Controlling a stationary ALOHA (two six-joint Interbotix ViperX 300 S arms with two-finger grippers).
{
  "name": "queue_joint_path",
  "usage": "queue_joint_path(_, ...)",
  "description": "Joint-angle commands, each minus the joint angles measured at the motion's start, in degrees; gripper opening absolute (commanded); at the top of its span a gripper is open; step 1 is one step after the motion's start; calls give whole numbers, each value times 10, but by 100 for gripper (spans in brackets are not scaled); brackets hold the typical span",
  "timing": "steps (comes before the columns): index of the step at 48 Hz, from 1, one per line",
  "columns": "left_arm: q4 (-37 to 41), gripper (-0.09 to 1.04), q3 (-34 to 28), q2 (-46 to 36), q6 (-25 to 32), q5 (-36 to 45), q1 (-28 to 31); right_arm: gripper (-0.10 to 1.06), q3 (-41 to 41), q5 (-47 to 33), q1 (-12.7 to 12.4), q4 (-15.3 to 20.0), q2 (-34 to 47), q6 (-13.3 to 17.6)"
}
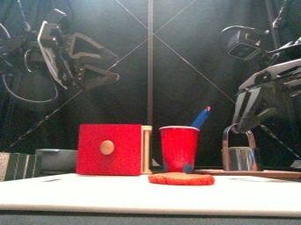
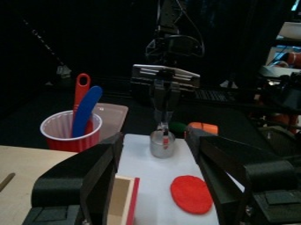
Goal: Get the cutter from the drawer then cut the dough then place the extra dough in the bowl
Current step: Shut the drawer
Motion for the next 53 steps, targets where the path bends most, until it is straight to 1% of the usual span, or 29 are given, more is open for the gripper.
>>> queue_joint_path(1, -3, 93, -11, -2, 0, -2, 2, 49, -11, -7, 4, 5, -4, 1)
queue_joint_path(19, -6, 93, -10, -2, 0, -2, 2, 69, -9, -7, 5, 37, -4, 1)
queue_joint_path(24, -8, 93, -10, -2, 0, -2, 2, 72, -9, -7, 7, 40, -4, 1)
queue_joint_path(30, -9, 93, -10, -2, 0, -2, 3, 73, -11, -7, 10, 40, -4, 1)
queue_joint_path(37, -11, 93, -12, -2, 0, -2, 4, 73, -18, -10, 13, 31, -4, -3)
queue_joint_path(46, -34, 93, -15, 0, 2, -2, 21, 73, -40, -10, 13, 5, -4, -4)
queue_joint_path(53, -63, 93, -30, -1, 3, -2, 58, 73, -64, -22, 14, -14, -3, -4)
